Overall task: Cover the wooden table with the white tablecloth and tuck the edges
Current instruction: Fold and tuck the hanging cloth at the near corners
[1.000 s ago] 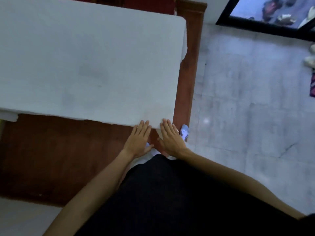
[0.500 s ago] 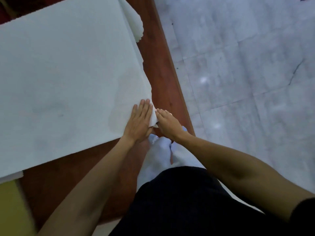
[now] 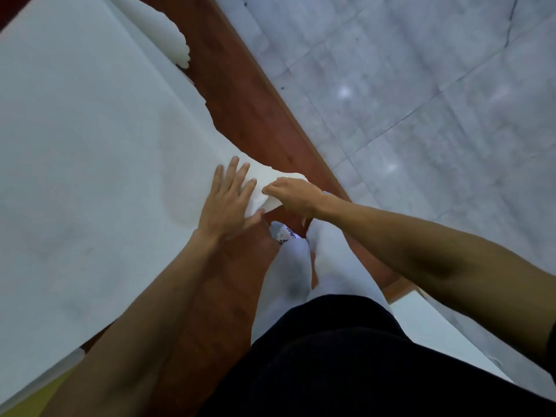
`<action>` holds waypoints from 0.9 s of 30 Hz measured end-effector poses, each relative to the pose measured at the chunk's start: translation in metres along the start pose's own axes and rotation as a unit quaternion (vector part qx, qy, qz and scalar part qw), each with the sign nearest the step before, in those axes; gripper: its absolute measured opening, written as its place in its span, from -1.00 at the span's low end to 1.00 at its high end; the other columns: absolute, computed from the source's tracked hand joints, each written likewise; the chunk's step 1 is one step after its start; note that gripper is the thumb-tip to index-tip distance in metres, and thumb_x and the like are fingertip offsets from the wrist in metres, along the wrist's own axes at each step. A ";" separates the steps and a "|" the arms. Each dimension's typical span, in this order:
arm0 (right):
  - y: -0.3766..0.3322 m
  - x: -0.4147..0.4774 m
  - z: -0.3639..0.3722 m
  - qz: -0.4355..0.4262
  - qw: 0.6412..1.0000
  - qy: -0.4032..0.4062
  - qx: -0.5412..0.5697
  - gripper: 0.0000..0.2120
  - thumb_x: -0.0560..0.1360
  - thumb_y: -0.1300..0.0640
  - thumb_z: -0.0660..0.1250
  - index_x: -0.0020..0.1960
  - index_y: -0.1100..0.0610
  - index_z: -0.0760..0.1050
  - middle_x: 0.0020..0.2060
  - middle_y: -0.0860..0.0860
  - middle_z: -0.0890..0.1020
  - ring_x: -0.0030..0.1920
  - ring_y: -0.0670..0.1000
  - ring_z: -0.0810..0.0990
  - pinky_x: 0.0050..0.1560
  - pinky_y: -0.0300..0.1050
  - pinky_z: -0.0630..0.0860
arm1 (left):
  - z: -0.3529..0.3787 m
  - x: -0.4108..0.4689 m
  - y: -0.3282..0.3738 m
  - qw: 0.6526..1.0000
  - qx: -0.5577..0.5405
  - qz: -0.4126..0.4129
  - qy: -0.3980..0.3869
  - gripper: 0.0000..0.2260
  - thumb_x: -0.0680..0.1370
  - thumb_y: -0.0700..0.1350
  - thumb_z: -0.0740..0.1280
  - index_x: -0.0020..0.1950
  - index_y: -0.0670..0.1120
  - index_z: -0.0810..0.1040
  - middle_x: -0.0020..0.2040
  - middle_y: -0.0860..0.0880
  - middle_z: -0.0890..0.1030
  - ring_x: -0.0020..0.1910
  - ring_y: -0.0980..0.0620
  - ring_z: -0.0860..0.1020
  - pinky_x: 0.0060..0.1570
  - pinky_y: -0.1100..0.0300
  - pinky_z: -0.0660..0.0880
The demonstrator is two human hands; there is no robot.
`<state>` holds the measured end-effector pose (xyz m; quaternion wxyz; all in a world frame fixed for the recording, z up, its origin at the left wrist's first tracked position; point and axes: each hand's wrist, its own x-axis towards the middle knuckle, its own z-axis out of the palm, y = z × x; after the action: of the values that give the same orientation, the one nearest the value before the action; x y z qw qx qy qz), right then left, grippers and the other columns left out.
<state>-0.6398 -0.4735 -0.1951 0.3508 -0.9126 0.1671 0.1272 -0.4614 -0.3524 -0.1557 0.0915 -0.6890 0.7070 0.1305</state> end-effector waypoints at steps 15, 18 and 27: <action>0.017 0.004 0.032 0.035 0.990 0.140 0.008 -0.91 0.46 0.36 0.44 -0.12 0.25 0.54 -0.28 0.16 0.61 -0.38 0.12 0.49 -0.36 -0.12 0.27 | 0.019 -0.002 0.000 0.994 -0.023 0.002 0.105 -0.45 0.53 0.25 0.22 0.34 -0.10 0.51 0.51 -0.18 0.37 0.60 -0.24 0.11 0.54 -0.28 0.02; 0.021 0.001 0.028 0.003 0.991 0.136 0.005 -0.88 0.40 0.43 0.48 -0.12 0.27 0.63 -0.31 0.16 0.66 -0.37 0.16 0.62 -0.28 -0.21 0.30 | 0.023 -0.003 0.000 0.994 -0.011 -0.005 0.105 -0.43 0.53 0.29 0.22 0.36 -0.09 0.50 0.53 -0.17 0.35 0.61 -0.23 0.10 0.54 -0.28 0.01; 0.025 -0.012 0.039 0.019 0.997 0.079 -0.021 -0.56 0.49 0.39 0.39 0.34 0.15 0.55 0.13 0.13 0.69 0.11 0.17 0.67 0.02 0.03 0.57 | 0.021 -0.003 0.000 0.993 -0.013 0.011 0.117 -0.49 0.54 0.24 0.26 0.34 -0.07 0.54 0.52 -0.19 0.38 0.59 -0.26 0.15 0.52 -0.34 0.02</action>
<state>-0.6651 -0.4621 -0.2341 0.3150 -0.9236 0.2085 0.0652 -0.4624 -0.3427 -0.1750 -0.0018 -0.6932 0.7183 0.0594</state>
